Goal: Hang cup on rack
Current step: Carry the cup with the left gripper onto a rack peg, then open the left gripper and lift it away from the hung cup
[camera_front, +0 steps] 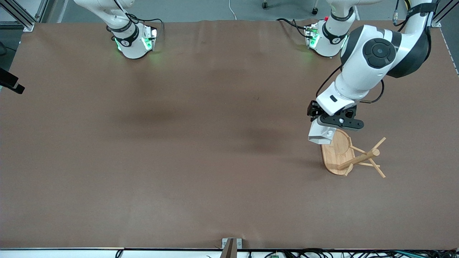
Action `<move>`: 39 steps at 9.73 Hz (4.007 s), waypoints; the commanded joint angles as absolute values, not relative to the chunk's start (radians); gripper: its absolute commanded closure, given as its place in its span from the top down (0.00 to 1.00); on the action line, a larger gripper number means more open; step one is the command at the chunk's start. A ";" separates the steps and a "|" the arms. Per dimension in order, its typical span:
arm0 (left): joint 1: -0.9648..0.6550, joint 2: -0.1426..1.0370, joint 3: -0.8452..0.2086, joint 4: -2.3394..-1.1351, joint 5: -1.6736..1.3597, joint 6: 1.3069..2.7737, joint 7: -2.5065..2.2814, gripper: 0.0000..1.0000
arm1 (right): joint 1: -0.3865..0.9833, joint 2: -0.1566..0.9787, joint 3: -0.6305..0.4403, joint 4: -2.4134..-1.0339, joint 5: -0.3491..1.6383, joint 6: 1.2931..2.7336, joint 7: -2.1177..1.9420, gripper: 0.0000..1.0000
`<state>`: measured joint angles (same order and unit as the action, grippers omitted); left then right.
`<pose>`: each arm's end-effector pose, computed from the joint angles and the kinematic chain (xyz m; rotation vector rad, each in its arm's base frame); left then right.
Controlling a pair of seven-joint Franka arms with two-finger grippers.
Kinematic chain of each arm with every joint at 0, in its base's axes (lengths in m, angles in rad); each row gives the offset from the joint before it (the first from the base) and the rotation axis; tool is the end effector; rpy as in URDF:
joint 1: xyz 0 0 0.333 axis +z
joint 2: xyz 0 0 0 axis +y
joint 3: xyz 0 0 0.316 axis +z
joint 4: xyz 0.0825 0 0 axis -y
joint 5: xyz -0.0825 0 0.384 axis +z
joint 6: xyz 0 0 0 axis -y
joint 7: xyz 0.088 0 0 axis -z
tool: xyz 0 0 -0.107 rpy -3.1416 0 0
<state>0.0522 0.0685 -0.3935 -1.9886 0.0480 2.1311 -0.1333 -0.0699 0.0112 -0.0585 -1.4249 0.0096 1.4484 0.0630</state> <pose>0.5456 -0.1881 0.4388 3.1146 -0.3598 0.1269 0.5405 -0.0684 0.6755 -3.1189 0.2974 -0.0197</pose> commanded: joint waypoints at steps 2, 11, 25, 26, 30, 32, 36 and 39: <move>0.057 0.100 -0.368 -2.025 0.037 2.190 -0.075 0.00 | -0.081 0.008 -0.055 -1.427 0.023 1.445 0.048 1.00; 0.057 0.172 -0.285 -2.025 0.028 2.289 0.037 0.00 | -0.080 0.008 -0.055 -1.427 0.021 1.442 0.046 1.00; 0.057 0.181 -0.230 -2.025 0.037 2.287 0.043 1.00 | -0.080 0.008 -0.054 -1.427 0.021 1.436 0.046 1.00; 0.058 0.148 -0.230 -2.022 0.035 2.260 0.034 1.00 | -0.080 0.008 -0.054 -1.427 0.021 1.436 0.046 1.00; 0.055 0.011 -0.229 -1.952 0.041 2.035 -0.119 1.00 | -0.077 0.008 -0.054 -1.427 0.018 1.436 0.046 1.00; 0.057 0.005 -0.172 -1.812 0.046 1.843 -0.097 1.00 | -0.078 0.009 -0.054 -1.427 0.018 1.437 0.046 1.00; 0.057 -0.035 -0.175 -1.644 0.040 1.603 -0.083 1.00 | -0.080 0.009 -0.054 -1.427 0.020 1.437 0.046 1.00; 0.057 -0.060 -0.155 -1.628 0.029 1.585 -0.020 1.00 | -0.081 0.008 -0.054 -1.427 0.021 1.436 0.046 1.00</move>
<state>0.0540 -0.0639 -0.1683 -1.6217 0.0442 1.6056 -0.0647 -0.0703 0.0112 -0.0585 -1.4251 0.0104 1.4377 0.0545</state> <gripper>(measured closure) 0.000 0.000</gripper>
